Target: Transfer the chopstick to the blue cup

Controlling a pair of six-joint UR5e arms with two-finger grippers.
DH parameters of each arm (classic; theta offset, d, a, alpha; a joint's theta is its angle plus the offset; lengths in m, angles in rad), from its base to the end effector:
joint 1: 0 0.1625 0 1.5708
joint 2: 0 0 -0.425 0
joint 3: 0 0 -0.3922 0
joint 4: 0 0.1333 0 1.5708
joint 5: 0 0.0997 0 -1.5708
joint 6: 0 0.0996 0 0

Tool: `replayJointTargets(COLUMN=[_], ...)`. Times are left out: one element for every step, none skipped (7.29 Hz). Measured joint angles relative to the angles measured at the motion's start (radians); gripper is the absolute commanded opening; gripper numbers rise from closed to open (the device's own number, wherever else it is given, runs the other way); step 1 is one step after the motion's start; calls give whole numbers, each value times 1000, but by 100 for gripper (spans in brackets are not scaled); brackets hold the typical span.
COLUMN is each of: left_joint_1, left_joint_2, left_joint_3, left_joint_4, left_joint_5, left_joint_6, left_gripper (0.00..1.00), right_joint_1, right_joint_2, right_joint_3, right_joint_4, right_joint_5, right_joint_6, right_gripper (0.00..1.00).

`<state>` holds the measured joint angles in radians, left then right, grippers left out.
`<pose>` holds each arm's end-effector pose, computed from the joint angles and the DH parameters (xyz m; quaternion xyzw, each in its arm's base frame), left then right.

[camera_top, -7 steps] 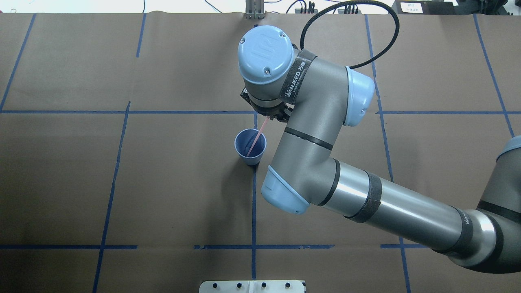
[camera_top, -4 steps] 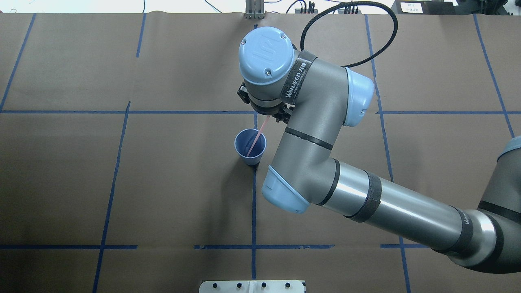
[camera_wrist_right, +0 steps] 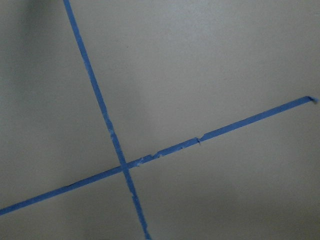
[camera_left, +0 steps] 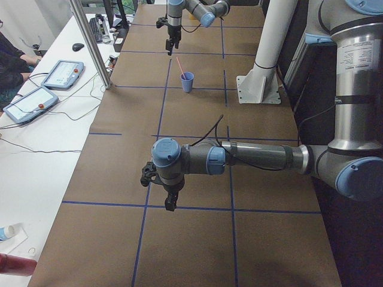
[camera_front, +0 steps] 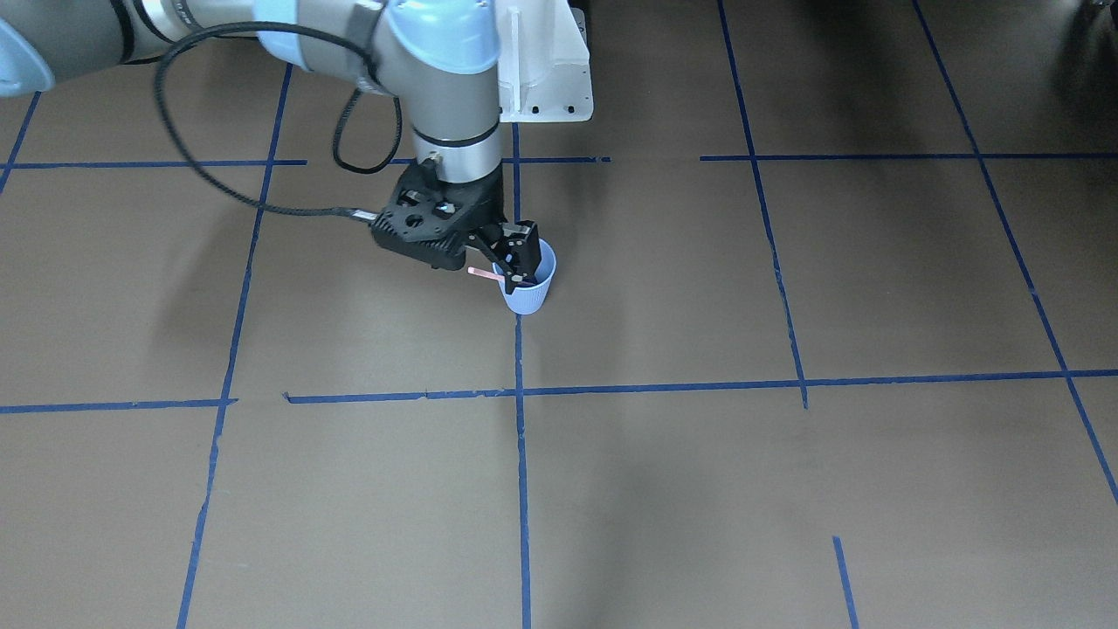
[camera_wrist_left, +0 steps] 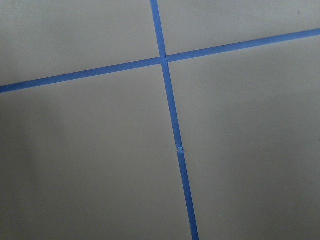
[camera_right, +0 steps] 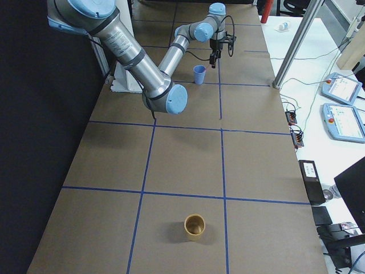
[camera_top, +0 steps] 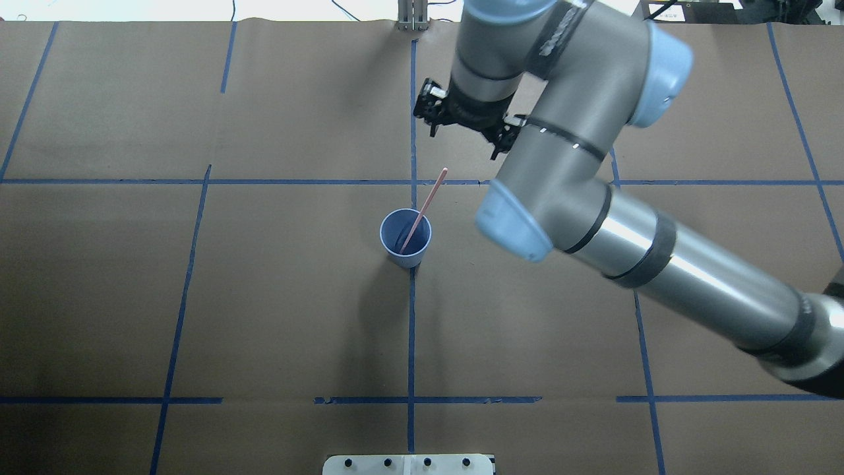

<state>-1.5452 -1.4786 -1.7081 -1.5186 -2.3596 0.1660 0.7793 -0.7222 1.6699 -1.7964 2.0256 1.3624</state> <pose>-0.0510 -0.4533 0.6389 0.0237 0.3835 0.0870 0.9191 -0.4221 -0.5428 0.1262 -0.0226 -0.4030 0.1802 0.8970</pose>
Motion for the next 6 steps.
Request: replayJointTargets(left_joint_1=[0,0,-1,-1,0,0], left_joint_2=[5,13,18,20,21,21], left_joint_3=[8,15,18,19,19,18], left_joint_4=[1,4,8,11,12,12], left_joint_5=[7,15,19,21,21,21], left_joint_6=[1,2,2,0,0,2], left_gripper=[100,100,100,100,100,100], right_joint_1=[59,128,205,289,362,424], right_joint_2=[-41,-90,-145,-208,-270,-339], right_joint_3=[6,8,7,7,8,10], right_joint_4=[-1,-2,-2,-2,-2,0], right_joint_5=[54,103,158,206,230,242], right_joint_6=[-105,-232,-378,-541,-699,-849], right_gripper=[100,100,100,100,100,100])
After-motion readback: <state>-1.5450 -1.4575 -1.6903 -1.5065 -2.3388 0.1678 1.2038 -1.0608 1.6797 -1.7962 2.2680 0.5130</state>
